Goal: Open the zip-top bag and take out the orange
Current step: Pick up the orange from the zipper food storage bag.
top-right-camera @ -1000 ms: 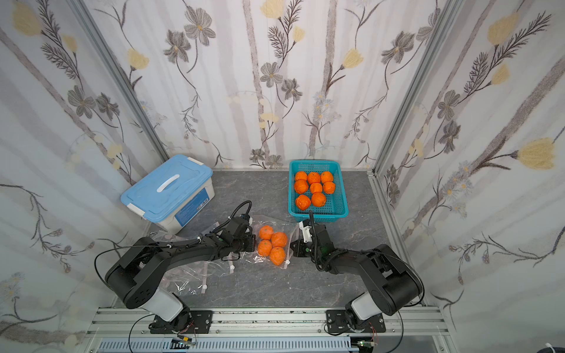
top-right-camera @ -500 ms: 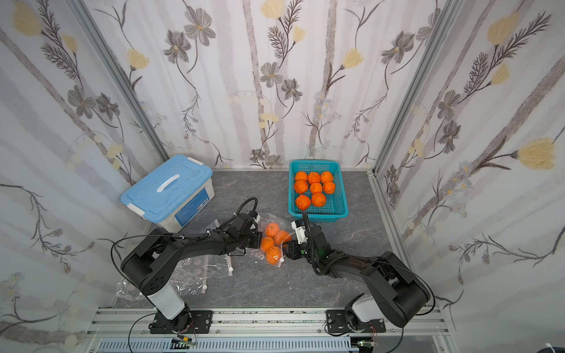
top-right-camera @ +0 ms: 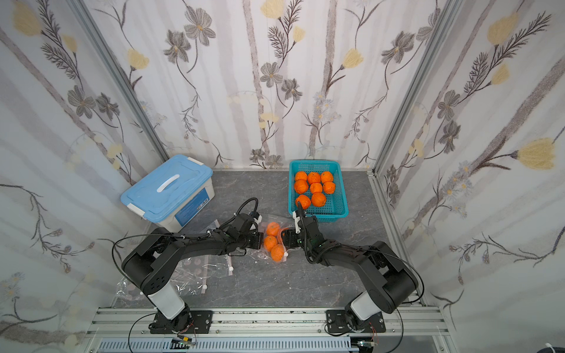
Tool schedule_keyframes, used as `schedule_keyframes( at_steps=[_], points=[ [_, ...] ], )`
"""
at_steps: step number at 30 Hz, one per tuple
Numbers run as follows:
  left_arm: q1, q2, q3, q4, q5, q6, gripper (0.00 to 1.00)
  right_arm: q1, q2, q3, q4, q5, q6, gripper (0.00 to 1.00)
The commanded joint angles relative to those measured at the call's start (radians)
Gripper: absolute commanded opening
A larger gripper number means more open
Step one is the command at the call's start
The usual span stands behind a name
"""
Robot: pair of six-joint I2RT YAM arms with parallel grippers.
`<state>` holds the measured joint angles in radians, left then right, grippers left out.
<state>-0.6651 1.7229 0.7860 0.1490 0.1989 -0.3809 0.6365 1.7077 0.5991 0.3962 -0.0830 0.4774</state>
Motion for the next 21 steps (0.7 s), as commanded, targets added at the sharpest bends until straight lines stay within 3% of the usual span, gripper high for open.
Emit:
schedule_keyframes(
  at_steps=[1, 8, 11, 15, 21],
  points=[
    [-0.001, -0.012, -0.004, 0.002, 0.011, 0.017, 0.05, 0.001, 0.041, 0.027, -0.036, -0.005, -0.011, 0.71],
    [-0.001, -0.051, -0.008, -0.049, 0.007, 0.022, 0.05, 0.004, 0.099, 0.05, -0.033, -0.114, -0.019, 0.67],
    [-0.001, -0.062, -0.011, -0.054, 0.001, 0.009, 0.04, 0.005, 0.096, 0.045, -0.017, -0.154, -0.016, 0.58],
    [-0.001, -0.078, -0.025, -0.051, -0.021, -0.008, 0.04, 0.005, 0.059, 0.041, -0.066, -0.154, -0.016, 0.46],
    [0.001, -0.088, -0.028, -0.063, -0.078, 0.016, 0.01, 0.003, -0.06, -0.016, -0.184, -0.08, -0.035, 0.4]
  ],
)
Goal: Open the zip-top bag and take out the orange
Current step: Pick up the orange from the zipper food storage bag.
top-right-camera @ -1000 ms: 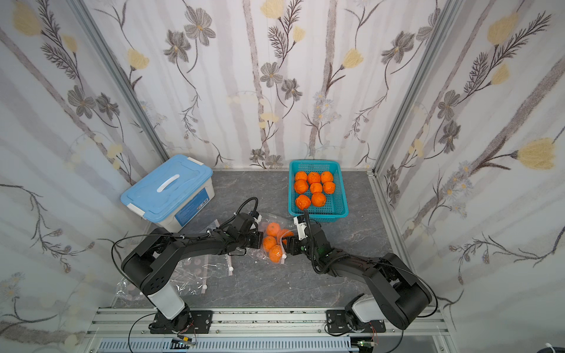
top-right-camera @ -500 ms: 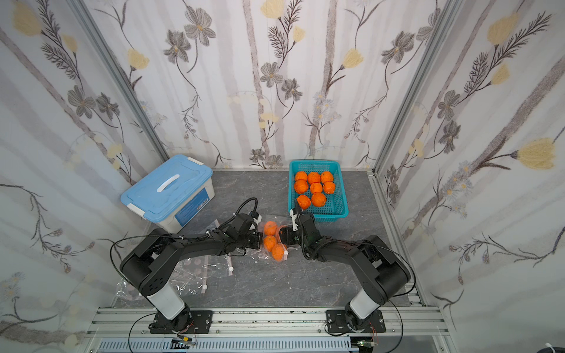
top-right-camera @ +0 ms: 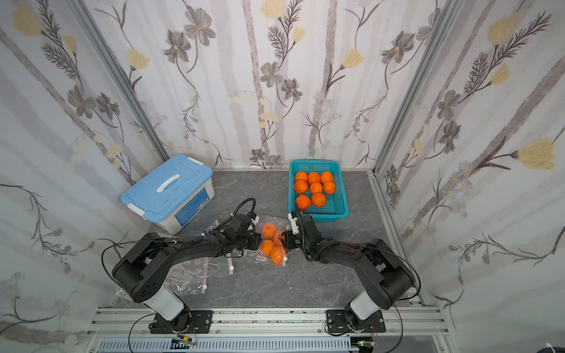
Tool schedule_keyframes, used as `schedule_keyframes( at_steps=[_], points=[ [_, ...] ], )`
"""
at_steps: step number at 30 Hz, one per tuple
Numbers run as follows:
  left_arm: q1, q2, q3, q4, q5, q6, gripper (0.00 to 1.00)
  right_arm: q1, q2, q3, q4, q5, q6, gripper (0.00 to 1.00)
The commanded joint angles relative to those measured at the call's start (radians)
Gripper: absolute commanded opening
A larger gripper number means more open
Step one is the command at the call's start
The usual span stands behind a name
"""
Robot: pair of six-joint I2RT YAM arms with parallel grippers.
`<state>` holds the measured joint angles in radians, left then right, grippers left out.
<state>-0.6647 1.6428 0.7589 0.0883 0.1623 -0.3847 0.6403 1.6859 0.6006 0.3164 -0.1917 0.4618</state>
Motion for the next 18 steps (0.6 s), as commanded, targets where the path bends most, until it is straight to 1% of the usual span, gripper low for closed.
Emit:
schedule_keyframes(
  at_steps=[1, 3, 7, 12, 18],
  points=[
    [0.001, -0.005, -0.004, 0.011, -0.045, 0.019, 0.01, -0.001, -0.064, -0.027, -0.124, 0.04, -0.018, 0.4],
    [0.002, 0.006, -0.009, 0.033, -0.039, 0.007, 0.01, -0.001, -0.14, -0.062, -0.152, 0.063, -0.016, 0.39],
    [0.0, 0.006, -0.003, 0.032, -0.011, -0.002, 0.01, -0.005, -0.243, -0.102, -0.205, 0.097, -0.007, 0.38],
    [0.001, -0.018, -0.025, 0.03, -0.067, 0.028, 0.0, -0.012, -0.317, -0.102, -0.279, 0.116, 0.017, 0.36],
    [0.0, 0.005, -0.008, 0.032, -0.07, 0.045, 0.0, -0.023, -0.403, -0.086, -0.347, 0.144, 0.034, 0.34]
  ],
)
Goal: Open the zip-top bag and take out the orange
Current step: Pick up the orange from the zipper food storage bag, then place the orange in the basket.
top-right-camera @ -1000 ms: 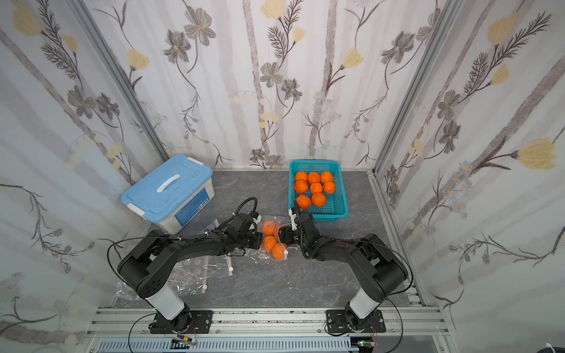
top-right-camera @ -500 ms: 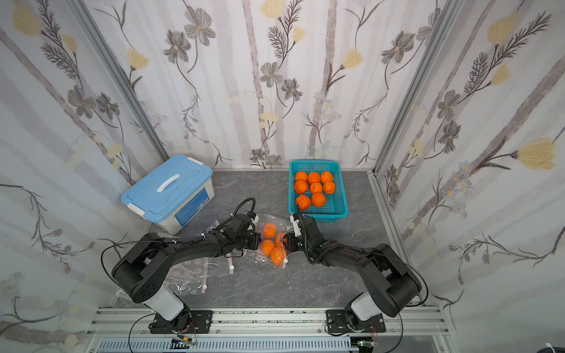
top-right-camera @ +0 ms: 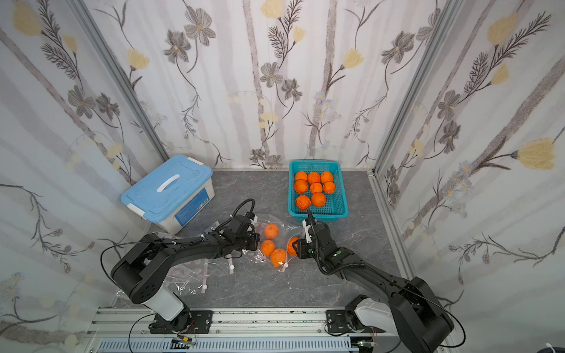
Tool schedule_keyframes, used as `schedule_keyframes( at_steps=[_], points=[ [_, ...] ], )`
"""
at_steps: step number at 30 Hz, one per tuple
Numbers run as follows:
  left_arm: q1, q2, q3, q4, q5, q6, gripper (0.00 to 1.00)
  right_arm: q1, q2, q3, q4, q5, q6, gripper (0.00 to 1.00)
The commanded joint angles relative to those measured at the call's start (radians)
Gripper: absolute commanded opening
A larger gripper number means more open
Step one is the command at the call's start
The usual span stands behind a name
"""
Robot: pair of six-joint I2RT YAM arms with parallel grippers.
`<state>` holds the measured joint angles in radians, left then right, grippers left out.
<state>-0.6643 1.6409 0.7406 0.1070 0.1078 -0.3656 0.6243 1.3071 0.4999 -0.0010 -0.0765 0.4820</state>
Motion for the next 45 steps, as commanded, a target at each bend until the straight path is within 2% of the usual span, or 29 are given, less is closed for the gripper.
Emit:
schedule_keyframes(
  at_steps=[1, 5, 11, 14, 19, 24, 34, 41, 45],
  points=[
    [-0.001, 0.008, 0.012, 0.013, -0.016, 0.028, 0.0, -0.011, -0.037, 0.021, -0.04, 0.028, 0.014, 0.33],
    [0.0, 0.016, 0.019, 0.008, -0.017, 0.033, 0.0, -0.059, -0.085, 0.071, -0.088, 0.001, 0.001, 0.33],
    [-0.001, 0.033, 0.029, -0.009, -0.033, 0.044, 0.0, -0.221, -0.1, 0.202, -0.14, -0.12, -0.043, 0.32],
    [-0.001, 0.037, 0.034, -0.01, -0.032, 0.045, 0.0, -0.295, -0.085, 0.283, -0.147, -0.124, -0.059, 0.31],
    [0.0, 0.038, 0.032, -0.009, -0.033, 0.044, 0.0, -0.413, 0.026, 0.417, -0.166, -0.099, -0.081, 0.31],
    [0.0, 0.037, 0.032, -0.007, -0.027, 0.042, 0.0, -0.514, 0.204, 0.545, -0.186, -0.077, -0.038, 0.29],
    [0.0, 0.015, 0.026, -0.01, -0.036, 0.047, 0.0, -0.534, 0.449, 0.683, -0.232, 0.086, -0.025, 0.29],
    [-0.001, 0.004, 0.022, -0.015, -0.042, 0.048, 0.0, -0.529, 0.557, 0.793, -0.273, 0.25, -0.034, 0.29],
    [-0.001, 0.002, 0.022, -0.017, -0.042, 0.05, 0.0, -0.514, 0.618, 0.851, -0.297, 0.285, -0.042, 0.29]
  ],
)
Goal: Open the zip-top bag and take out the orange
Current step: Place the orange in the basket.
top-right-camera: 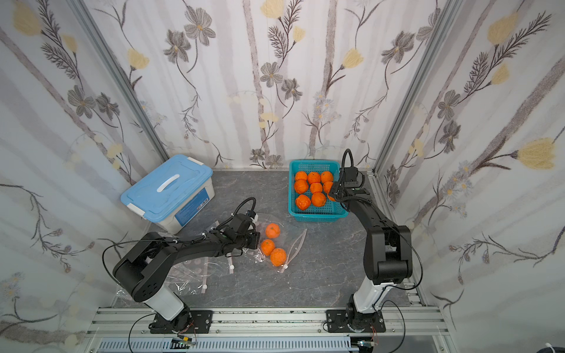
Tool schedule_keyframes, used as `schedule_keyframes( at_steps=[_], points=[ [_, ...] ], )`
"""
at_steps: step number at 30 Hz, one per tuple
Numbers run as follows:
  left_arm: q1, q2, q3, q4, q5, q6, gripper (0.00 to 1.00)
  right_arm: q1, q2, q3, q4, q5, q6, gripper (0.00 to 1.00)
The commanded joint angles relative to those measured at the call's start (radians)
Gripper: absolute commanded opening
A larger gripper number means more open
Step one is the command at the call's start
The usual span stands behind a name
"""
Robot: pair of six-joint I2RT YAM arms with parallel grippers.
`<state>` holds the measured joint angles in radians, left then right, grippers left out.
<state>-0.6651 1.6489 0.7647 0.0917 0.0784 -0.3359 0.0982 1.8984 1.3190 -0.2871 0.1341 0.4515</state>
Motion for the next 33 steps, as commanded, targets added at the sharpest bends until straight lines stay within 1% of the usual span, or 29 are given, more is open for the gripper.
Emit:
schedule_keyframes(
  at_steps=[1, 6, 11, 15, 24, 27, 29, 33],
  points=[
    [0.0, -0.007, -0.003, -0.001, -0.012, 0.02, 0.0, 0.019, 0.043, 0.05, -0.02, 0.085, -0.013, 0.29],
    [0.0, -0.006, -0.001, -0.001, -0.011, 0.018, 0.0, 0.051, 0.109, 0.112, -0.048, 0.143, -0.009, 0.3],
    [-0.001, -0.007, -0.003, -0.001, -0.011, 0.018, 0.0, 0.069, 0.14, 0.128, -0.054, 0.202, 0.01, 0.3],
    [-0.003, 0.001, 0.0, 0.0, -0.009, 0.018, 0.0, 0.086, 0.192, 0.166, -0.07, 0.201, 0.009, 0.3],
    [-0.003, 0.003, 0.001, -0.005, -0.014, 0.023, 0.0, 0.098, 0.247, 0.205, -0.07, 0.123, 0.024, 0.32],
    [-0.003, 0.003, 0.002, -0.006, -0.013, 0.022, 0.0, 0.097, 0.255, 0.21, -0.075, 0.116, 0.03, 0.35],
    [-0.002, 0.004, 0.004, -0.006, -0.01, 0.021, 0.0, 0.096, 0.257, 0.21, -0.078, 0.104, 0.036, 0.4],
    [-0.002, 0.007, 0.004, -0.005, -0.009, 0.021, 0.0, 0.097, 0.253, 0.212, -0.076, 0.094, 0.039, 0.54]
  ],
)
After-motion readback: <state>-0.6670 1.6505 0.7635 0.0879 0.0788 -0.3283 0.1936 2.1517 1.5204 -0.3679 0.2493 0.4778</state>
